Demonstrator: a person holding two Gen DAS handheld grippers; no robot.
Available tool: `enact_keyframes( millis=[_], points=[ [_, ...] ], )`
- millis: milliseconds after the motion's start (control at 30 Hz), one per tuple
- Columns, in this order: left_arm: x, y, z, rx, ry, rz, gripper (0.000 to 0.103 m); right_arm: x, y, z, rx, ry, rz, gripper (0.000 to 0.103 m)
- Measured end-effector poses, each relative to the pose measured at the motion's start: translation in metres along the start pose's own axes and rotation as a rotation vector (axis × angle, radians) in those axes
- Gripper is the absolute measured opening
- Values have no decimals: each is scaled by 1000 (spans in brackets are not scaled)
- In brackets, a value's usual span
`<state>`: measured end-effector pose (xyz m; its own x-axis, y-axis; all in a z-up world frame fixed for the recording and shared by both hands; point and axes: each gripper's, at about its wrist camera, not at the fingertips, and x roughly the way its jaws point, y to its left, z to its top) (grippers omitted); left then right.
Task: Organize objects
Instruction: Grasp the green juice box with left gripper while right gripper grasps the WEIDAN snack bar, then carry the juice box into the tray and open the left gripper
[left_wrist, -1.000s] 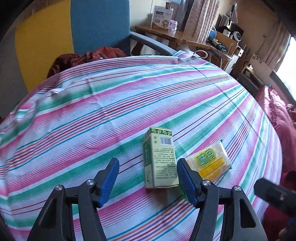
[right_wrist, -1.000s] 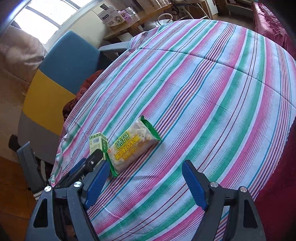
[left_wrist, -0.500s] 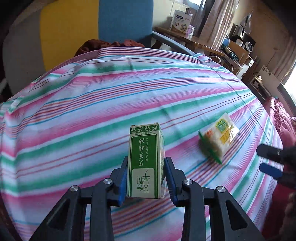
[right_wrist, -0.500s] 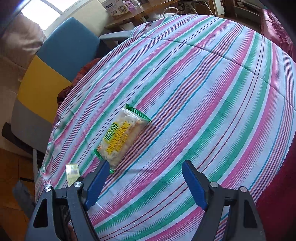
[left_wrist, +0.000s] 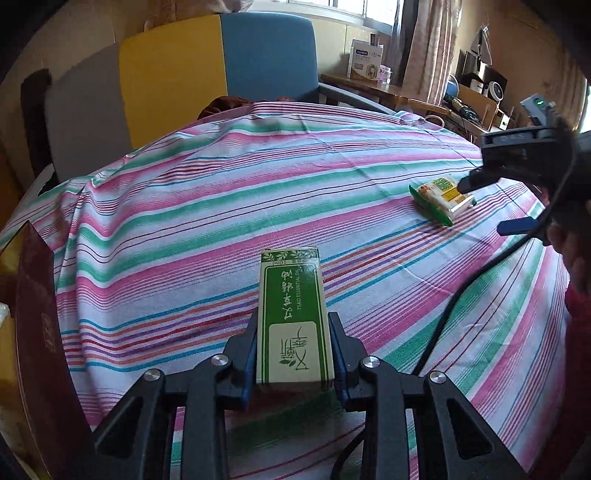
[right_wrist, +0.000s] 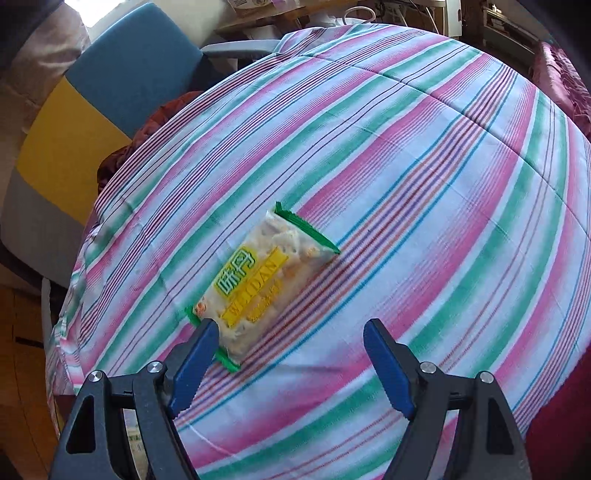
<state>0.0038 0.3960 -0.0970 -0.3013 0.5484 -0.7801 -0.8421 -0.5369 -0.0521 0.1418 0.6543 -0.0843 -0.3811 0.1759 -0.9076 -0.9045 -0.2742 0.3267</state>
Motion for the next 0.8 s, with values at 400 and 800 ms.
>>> enact_keyframes(
  millis=[400, 800],
  points=[
    [-1, 13, -3, -53, -18, -59, 32, 45, 107, -11, -543, 40, -58, 64],
    [-1, 14, -3, -64, -24, -72, 32, 11, 70, -80, -622, 114, 60, 50]
  ],
)
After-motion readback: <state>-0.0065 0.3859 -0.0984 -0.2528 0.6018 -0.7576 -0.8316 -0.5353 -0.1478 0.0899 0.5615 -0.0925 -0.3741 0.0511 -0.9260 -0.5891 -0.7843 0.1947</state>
